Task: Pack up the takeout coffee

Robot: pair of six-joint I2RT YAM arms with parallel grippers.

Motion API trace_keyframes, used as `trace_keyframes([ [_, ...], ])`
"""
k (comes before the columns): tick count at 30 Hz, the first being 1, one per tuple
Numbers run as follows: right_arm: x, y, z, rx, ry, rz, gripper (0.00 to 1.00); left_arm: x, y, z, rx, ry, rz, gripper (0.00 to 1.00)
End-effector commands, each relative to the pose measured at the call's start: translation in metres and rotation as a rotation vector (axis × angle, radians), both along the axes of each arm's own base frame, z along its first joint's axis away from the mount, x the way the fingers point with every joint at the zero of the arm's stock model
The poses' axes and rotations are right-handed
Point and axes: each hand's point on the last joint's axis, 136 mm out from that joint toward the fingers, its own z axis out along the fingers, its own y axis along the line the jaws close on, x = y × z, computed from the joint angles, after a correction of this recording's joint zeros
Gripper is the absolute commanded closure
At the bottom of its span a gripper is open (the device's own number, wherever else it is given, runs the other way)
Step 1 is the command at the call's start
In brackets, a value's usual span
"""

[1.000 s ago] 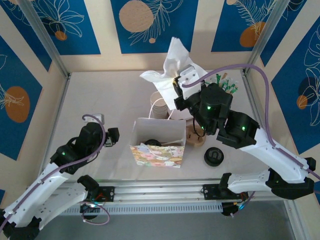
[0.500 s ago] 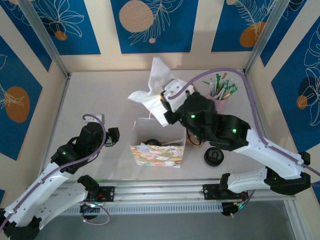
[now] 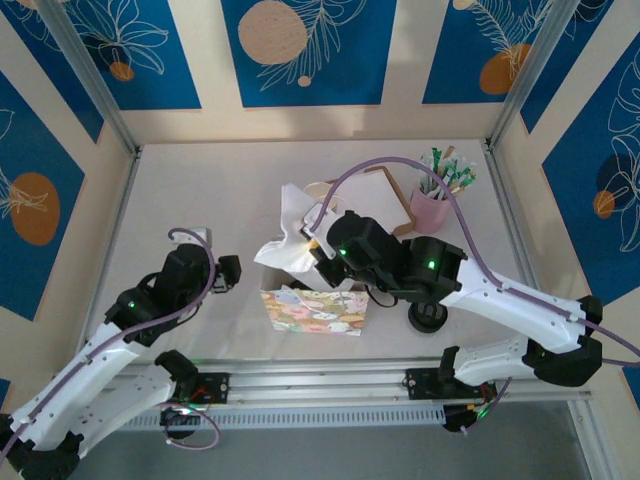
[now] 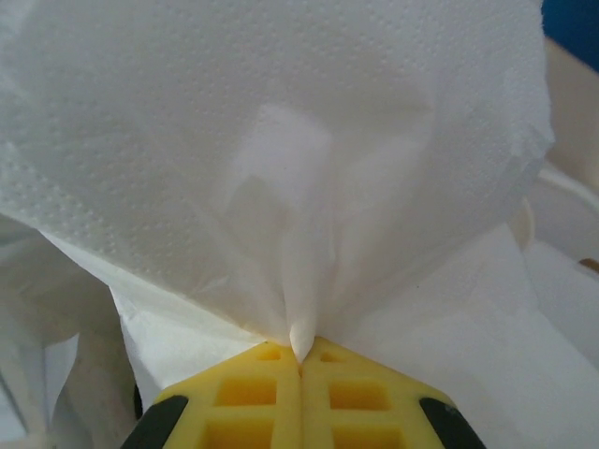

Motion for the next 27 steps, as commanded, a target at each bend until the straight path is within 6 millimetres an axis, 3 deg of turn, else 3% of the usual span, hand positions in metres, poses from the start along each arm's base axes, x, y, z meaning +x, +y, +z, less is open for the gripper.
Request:
trace_keyframes([
  [1, -0.013, -0.001, -0.023, -0.041, 0.104, 0.036, 1.0, 0.0, -0.005, 0.0, -0.016, -0.003, -0.019, 0.3],
  [9, -0.011, -0.003, -0.057, -0.084, 0.301, 0.028, 1.0, 0.0, -0.007, -0.002, -0.018, 0.002, -0.021, 0.3],
  [21, -0.015, -0.004, -0.08, -0.113, 0.525, 0.085, 1.0, 0.0, -0.006, -0.004, -0.012, 0.008, -0.022, 0.29],
  [27, -0.02, -0.001, -0.079, -0.104, 0.56, 0.129, 0.96, 0.0, -0.006, -0.004, -0.005, 0.005, -0.023, 0.29],
])
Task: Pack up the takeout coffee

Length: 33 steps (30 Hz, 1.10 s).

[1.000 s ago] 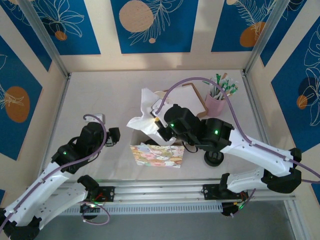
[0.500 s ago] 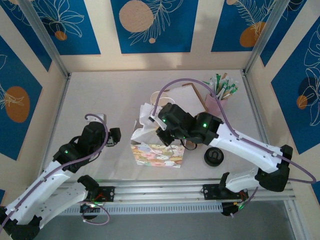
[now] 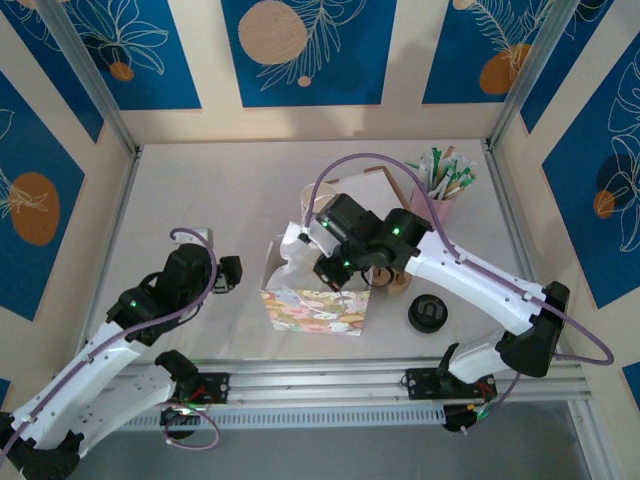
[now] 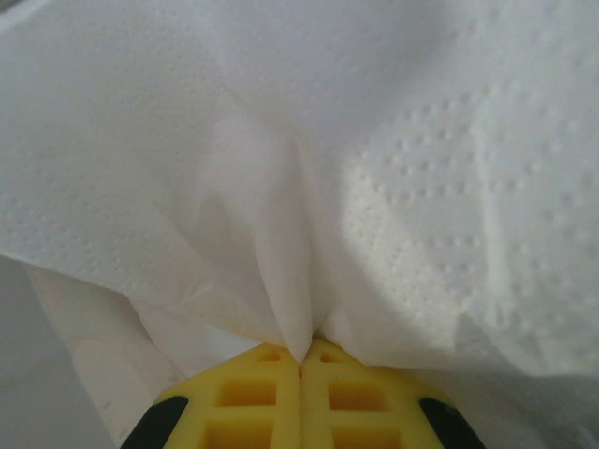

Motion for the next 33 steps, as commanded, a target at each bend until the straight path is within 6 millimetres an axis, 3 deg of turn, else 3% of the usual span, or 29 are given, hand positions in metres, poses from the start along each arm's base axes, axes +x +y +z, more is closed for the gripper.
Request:
trace_keyframes([
  [1, -0.013, 0.005, 0.012, 0.042, 0.045, 0.063, 0.96, 0.0, -0.004, 0.0, -0.006, -0.004, -0.017, 0.29],
  [5, -0.013, 0.01, 0.018, 0.08, 0.041, 0.078, 0.91, 0.0, -0.005, -0.001, -0.006, -0.002, -0.022, 0.29],
  [11, -0.008, 0.012, 0.033, 0.132, 0.02, 0.063, 0.54, -0.001, -0.005, 0.001, -0.005, -0.004, -0.024, 0.28],
  [23, 0.0, 0.0, 0.101, 0.334, -0.187, 0.026, 0.52, 0.001, -0.004, 0.004, 0.007, -0.015, -0.024, 0.28],
  [29, 0.019, -0.042, 0.153, 0.464, -0.496, -0.14, 0.43, 0.007, -0.01, 0.027, 0.02, -0.098, -0.08, 0.25],
  [32, 0.025, -0.076, 0.177, 0.549, -0.691, -0.25, 0.39, 0.013, -0.006, 0.042, 0.045, -0.158, -0.065, 0.15],
  [33, 0.026, -0.09, 0.183, 0.574, -0.754, -0.294, 0.39, 0.015, -0.004, 0.046, 0.055, -0.174, -0.058, 0.06],
])
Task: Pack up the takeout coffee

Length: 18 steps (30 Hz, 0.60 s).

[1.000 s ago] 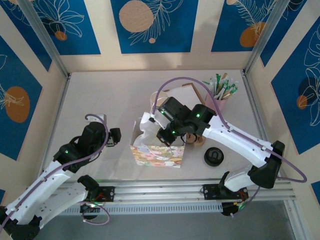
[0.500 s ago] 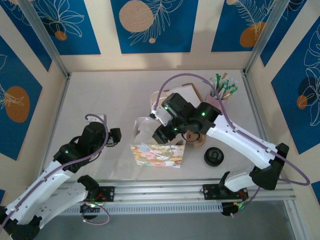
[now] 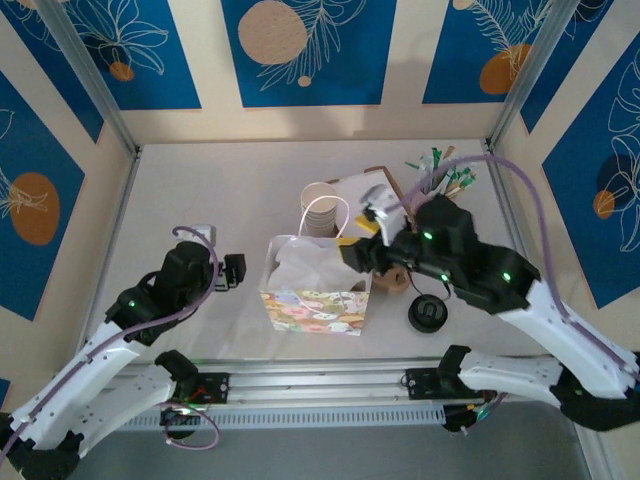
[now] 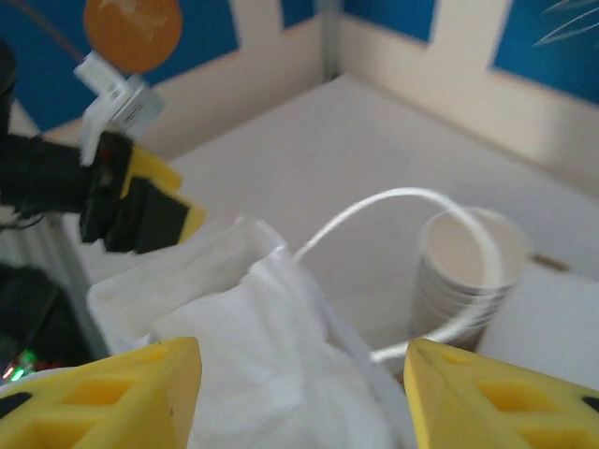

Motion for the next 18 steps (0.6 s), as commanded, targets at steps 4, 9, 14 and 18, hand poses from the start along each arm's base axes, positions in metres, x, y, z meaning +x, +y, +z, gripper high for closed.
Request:
trace_keyframes([
  [4, 0.022, -0.073, 0.032, 0.151, -0.39, -0.308, 0.3, 0.022, 0.016, 0.048, 0.067, -0.178, 0.098, 0.0],
  [9, 0.043, -0.117, -0.016, 0.005, -0.518, -0.484, 0.19, 0.042, 0.051, 0.057, 0.25, -0.283, 0.313, 0.0],
  [14, 0.077, -0.163, -0.079, -0.019, -0.455, -0.689, 0.14, 0.058, 0.073, 0.056, 0.323, -0.388, 0.474, 0.0],
  [18, 0.099, -0.204, -0.138, 0.136, -0.289, -0.801, 0.14, 0.08, 0.088, 0.018, 0.31, -0.339, 0.513, 0.0],
])
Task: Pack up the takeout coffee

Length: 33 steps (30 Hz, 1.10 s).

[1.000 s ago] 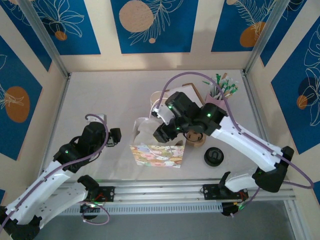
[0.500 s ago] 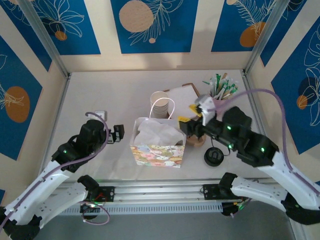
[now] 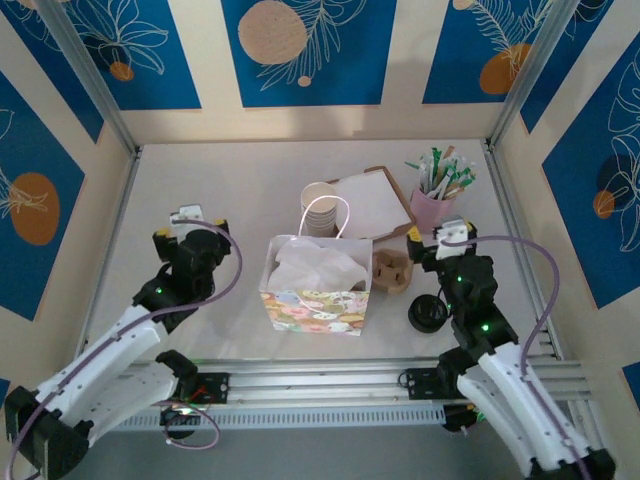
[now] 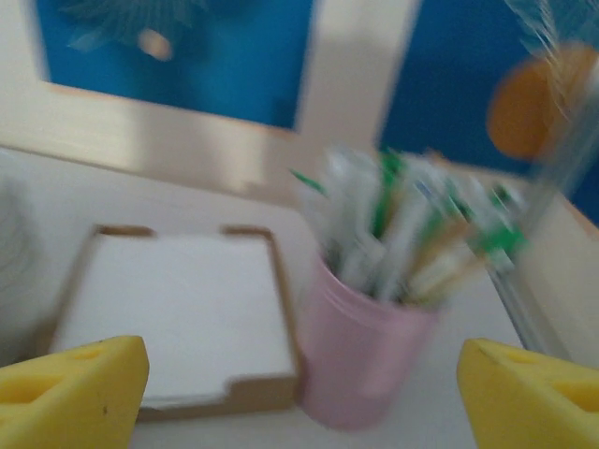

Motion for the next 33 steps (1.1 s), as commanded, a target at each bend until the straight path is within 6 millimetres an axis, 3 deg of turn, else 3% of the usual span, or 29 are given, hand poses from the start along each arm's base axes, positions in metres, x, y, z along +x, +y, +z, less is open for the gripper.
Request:
trace_keyframes([
  [1, 0.012, -0.021, -0.007, 0.228, -0.067, -0.022, 0.14, 0.021, 0.023, -0.011, -0.025, -0.032, 0.097, 0.0],
  [4, 0.02, -0.054, -0.046, 0.302, 0.011, -0.154, 0.15, 0.038, 0.034, -0.041, -0.004, 0.016, 0.115, 0.0],
  [5, 0.021, -0.057, -0.052, 0.303, 0.037, -0.158, 0.14, 0.044, 0.031, -0.048, 0.04, 0.023, 0.087, 0.0],
  [11, 0.034, -0.054, -0.079, 0.263, 0.086, -0.129, 0.14, 0.06, 0.036, -0.084, 0.131, 0.052, 0.08, 0.0],
  [17, 0.06, -0.044, -0.104, 0.284, 0.179, -0.074, 0.14, 0.074, 0.042, -0.115, 0.155, 0.072, 0.076, 0.0],
  [24, 0.083, -0.039, -0.111, 0.287, 0.172, -0.04, 0.13, 0.093, 0.032, -0.125, 0.109, 0.101, -0.044, 0.0],
  [27, 0.09, -0.033, -0.11, 0.305, 0.175, -0.002, 0.13, 0.1, 0.025, -0.119, 0.14, 0.051, -0.103, 0.0],
  [33, 0.102, -0.022, -0.124, 0.298, 0.191, 0.041, 0.13, 0.097, 0.026, -0.129, 0.098, -0.009, -0.151, 0.0],
])
